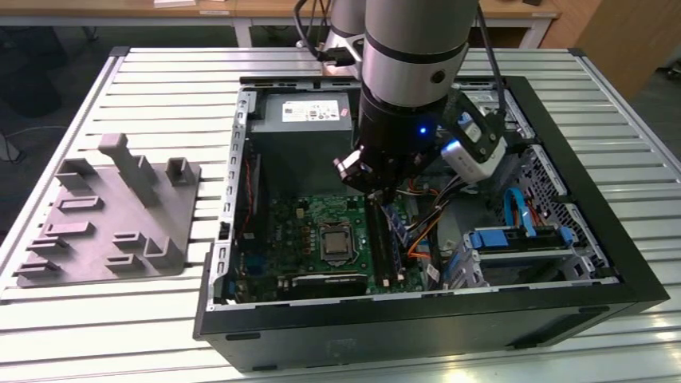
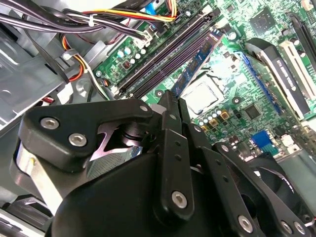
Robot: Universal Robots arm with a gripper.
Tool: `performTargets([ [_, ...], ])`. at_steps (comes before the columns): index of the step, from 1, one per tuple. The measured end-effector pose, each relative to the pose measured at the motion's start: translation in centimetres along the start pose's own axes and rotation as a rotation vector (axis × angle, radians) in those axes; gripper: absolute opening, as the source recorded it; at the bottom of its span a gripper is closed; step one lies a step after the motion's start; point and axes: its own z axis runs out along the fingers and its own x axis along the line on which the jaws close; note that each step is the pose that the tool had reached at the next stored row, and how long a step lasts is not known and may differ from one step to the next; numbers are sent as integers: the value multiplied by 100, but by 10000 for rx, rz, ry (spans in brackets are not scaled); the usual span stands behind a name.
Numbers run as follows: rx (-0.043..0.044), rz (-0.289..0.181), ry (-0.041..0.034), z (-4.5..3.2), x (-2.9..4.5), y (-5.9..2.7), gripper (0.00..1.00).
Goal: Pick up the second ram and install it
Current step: 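Insert the second ram into the second slot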
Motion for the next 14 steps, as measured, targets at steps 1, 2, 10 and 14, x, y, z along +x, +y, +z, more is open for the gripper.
performTargets([
  [1, 2, 35, -1, 0, 0, 0, 13],
  [2, 3, 73, -2, 0, 0, 0, 13],
  [10, 12, 226, -6, 0, 0, 0, 13],
  [14, 11, 227, -7, 0, 0, 0, 13],
])
